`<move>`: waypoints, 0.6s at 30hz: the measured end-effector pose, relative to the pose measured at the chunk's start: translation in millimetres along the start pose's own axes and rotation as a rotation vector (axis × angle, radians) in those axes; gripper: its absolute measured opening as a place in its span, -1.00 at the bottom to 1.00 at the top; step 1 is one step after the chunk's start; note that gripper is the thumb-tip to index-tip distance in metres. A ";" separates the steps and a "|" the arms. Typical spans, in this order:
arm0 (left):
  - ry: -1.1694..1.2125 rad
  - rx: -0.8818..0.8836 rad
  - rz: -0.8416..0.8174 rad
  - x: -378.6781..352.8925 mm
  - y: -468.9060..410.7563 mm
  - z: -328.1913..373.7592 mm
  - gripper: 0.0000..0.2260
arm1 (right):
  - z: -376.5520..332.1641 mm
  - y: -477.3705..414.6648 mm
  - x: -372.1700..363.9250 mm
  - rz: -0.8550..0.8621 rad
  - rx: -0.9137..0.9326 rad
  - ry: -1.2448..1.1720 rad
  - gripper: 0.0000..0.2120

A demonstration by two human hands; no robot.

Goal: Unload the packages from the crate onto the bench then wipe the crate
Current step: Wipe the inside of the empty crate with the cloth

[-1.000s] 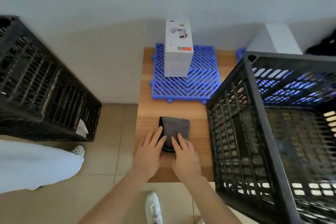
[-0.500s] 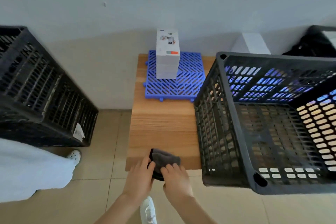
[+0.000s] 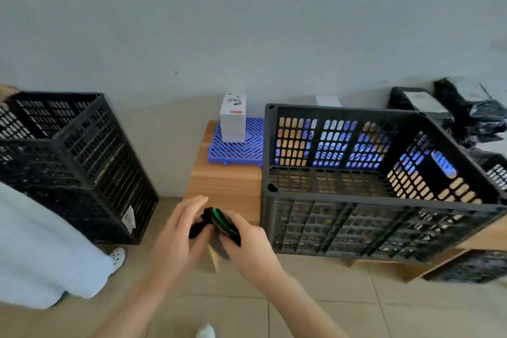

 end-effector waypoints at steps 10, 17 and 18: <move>-0.172 -0.058 -0.175 -20.6 -35.4 101.8 -0.50 | -18.7 81.0 179.7 0.535 0.028 -0.222 -0.63; -0.157 -0.014 -0.388 -53.5 -63.8 108.1 -0.23 | 21.9 43.7 170.2 0.373 0.059 0.577 -0.43; -0.157 -0.015 -0.394 -56.6 -64.1 105.3 -0.22 | 31.0 38.9 157.6 0.225 0.019 0.700 -0.39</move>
Point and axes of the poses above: each hand's wrist, its own y-axis away from the middle knuckle, its own x-axis out of the back of the hand, z = x × y, the point moved 3 cm from there along -y, towards the middle knuckle, and after that the axes turned 1 degree about -x, right-handed, at the moved point
